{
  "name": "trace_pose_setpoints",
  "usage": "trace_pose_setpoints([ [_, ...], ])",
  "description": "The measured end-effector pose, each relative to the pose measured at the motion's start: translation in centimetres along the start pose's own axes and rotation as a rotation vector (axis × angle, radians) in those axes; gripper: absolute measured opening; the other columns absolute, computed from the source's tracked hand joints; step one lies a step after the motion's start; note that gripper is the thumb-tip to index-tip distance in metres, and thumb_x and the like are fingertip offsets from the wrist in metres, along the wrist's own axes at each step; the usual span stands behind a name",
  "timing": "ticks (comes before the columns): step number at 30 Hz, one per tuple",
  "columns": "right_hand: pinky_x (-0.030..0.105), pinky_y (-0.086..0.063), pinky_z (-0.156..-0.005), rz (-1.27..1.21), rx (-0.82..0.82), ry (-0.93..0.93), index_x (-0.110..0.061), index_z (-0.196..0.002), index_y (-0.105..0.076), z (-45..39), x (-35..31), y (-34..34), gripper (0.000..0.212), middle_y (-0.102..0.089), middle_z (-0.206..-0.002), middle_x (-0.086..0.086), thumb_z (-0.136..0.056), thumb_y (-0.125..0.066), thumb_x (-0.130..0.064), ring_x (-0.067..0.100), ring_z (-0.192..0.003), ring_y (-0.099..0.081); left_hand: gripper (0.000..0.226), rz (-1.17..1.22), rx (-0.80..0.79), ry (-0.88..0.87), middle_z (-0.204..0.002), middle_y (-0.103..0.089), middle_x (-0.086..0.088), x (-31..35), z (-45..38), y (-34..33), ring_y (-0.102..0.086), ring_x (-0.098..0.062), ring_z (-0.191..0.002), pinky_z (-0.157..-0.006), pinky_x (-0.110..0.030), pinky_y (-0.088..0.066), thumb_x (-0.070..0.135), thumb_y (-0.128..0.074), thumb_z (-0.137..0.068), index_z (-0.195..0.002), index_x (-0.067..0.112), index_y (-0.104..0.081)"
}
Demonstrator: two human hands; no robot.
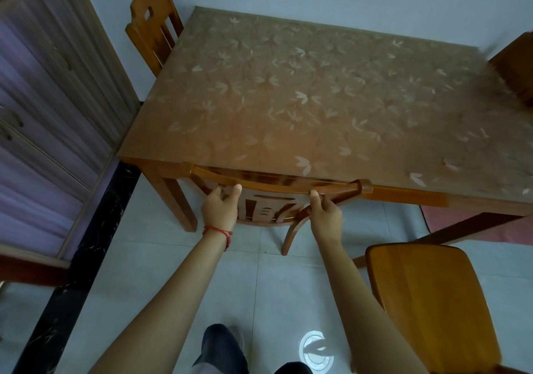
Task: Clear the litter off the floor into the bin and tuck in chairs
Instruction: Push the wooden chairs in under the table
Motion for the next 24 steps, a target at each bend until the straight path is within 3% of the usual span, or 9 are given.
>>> trace_pose_setpoints([
  [1,0.027,-0.046,-0.066,0.028,-0.016,0.032,-0.002,-0.100,-0.063,0.6,0.0,0.2,0.040,-0.067,-0.086,0.007,-0.093,-0.044,-0.037,0.021,-0.084,-0.062,0.030,-0.010,-0.011,-0.038,-0.072,-0.061,-0.011,0.2,0.5,0.1,-0.056,-0.024,-0.072,-0.072,-0.036,-0.043,0.036,-0.055,-0.087,-0.073,0.010,-0.060],
  [2,0.027,-0.045,-0.070,0.055,-0.028,0.062,-0.004,-0.106,-0.061,1.3,0.0,0.5,0.039,-0.067,-0.093,0.005,-0.094,-0.043,-0.036,0.019,-0.089,-0.061,0.029,-0.036,-0.030,-0.057,-0.081,-0.064,-0.012,0.0,0.9,0.2,-0.058,-0.026,-0.080,-0.076,-0.037,-0.044,0.037,-0.055,-0.086,-0.082,0.010,-0.062],
  [4,0.026,-0.043,-0.082,0.082,-0.040,0.107,-0.008,-0.110,-0.060,2.8,-0.1,1.3,0.032,-0.062,-0.097,-0.005,-0.095,-0.043,-0.031,0.012,-0.094,-0.057,0.047,-0.151,-0.079,-0.051,-0.127,-0.055,-0.018,-0.9,1.9,0.1,-0.049,-0.031,-0.119,-0.098,-0.040,-0.040,0.035,-0.054,-0.089,-0.125,0.004,-0.051],
  [6,0.022,-0.038,-0.082,0.113,-0.054,0.161,-0.009,-0.115,-0.058,4.1,0.0,2.1,0.030,-0.058,-0.100,-0.007,-0.095,-0.046,-0.028,0.010,-0.101,-0.053,0.055,-0.250,-0.110,-0.114,-0.143,-0.040,-0.015,-1.0,3.3,0.3,-0.035,-0.029,-0.132,-0.106,-0.040,-0.032,0.033,-0.051,-0.091,-0.137,0.006,-0.037],
  [9,0.034,-0.045,-0.093,0.231,-0.083,0.239,-0.012,-0.132,-0.048,5.8,1.1,3.0,0.045,-0.057,-0.129,0.006,-0.093,-0.048,-0.036,0.023,-0.121,-0.050,0.055,-0.355,-0.149,-0.243,-0.147,-0.034,-0.013,-0.7,5.8,0.1,-0.029,-0.027,-0.136,-0.109,-0.039,-0.027,0.032,-0.051,-0.091,-0.138,0.009,-0.035],
  [11,0.039,-0.037,-0.104,0.317,-0.081,0.291,-0.012,-0.138,-0.039,7.3,1.6,3.9,0.052,-0.048,-0.139,0.008,-0.093,-0.049,-0.036,0.024,-0.129,-0.043,0.055,-0.437,-0.169,-0.303,-0.148,-0.033,-0.012,-0.7,7.6,-0.3,-0.027,-0.027,-0.136,-0.110,-0.040,-0.026,0.033,-0.050,-0.091,-0.138,0.009,-0.035],
  [15,0.034,-0.027,-0.110,0.452,-0.070,0.400,-0.011,-0.140,-0.035,10.7,2.7,6.2,0.054,-0.041,-0.145,0.009,-0.094,-0.047,-0.037,0.022,-0.136,-0.033,0.055,-0.555,-0.187,-0.424,-0.148,-0.032,-0.011,0.1,11.8,-1.5,-0.024,-0.027,-0.137,-0.111,-0.040,-0.023,0.033,-0.049,-0.091,-0.139,0.009,-0.034],
  [24,0.036,-0.023,-0.114,0.572,0.055,0.309,-0.013,-0.143,-0.030,13.7,8.3,14.9,0.060,-0.032,-0.151,0.007,-0.093,-0.042,-0.044,0.022,-0.140,-0.025,0.056,-0.659,-0.333,-0.658,-0.151,-0.027,-0.007,2.4,19.5,-8.6,-0.017,-0.024,-0.140,-0.113,-0.036,-0.016,0.035,-0.047,-0.092,-0.140,0.011,-0.031],
])
Point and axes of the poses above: each hand's wrist, its own z-axis away from the middle knuckle, its own y-axis out of the back of the hand, x = y × z, the point moved 10 cm from there along -z, towards the middle knuckle
